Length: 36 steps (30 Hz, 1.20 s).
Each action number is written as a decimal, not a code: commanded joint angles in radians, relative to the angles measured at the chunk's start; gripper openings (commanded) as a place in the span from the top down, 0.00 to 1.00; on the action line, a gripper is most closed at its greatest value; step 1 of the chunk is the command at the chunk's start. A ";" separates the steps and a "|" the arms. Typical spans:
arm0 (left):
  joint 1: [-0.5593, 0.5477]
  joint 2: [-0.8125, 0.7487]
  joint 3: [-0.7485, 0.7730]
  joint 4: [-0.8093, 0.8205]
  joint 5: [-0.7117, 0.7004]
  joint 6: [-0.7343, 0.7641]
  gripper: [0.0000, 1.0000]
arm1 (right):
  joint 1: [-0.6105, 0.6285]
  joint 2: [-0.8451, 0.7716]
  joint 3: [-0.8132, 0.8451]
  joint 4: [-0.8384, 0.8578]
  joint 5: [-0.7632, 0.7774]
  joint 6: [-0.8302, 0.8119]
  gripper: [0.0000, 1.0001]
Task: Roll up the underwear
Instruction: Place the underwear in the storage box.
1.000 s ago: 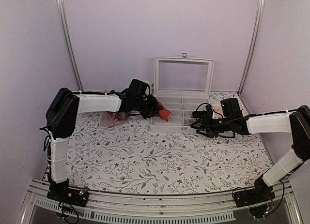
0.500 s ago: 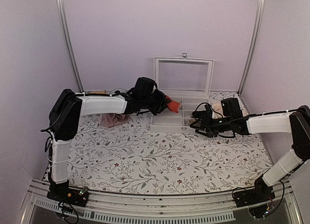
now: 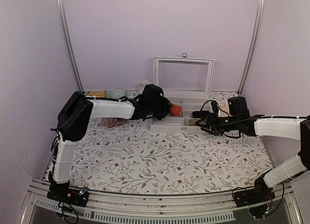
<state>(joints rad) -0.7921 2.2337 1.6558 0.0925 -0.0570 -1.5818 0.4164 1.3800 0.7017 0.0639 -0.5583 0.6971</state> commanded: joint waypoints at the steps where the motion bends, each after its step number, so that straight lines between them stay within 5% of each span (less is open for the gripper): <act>1: -0.026 0.013 0.024 0.006 -0.061 -0.041 1.00 | -0.031 -0.114 -0.012 -0.059 0.029 -0.049 0.48; 36: -0.066 0.040 -0.012 -0.186 -0.021 -0.271 1.00 | -0.030 -0.167 -0.057 -0.058 0.023 -0.042 0.48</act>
<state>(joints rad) -0.8398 2.2471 1.6314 -0.0433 -0.0971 -1.8179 0.3878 1.2915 0.6582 0.0063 -0.5476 0.6609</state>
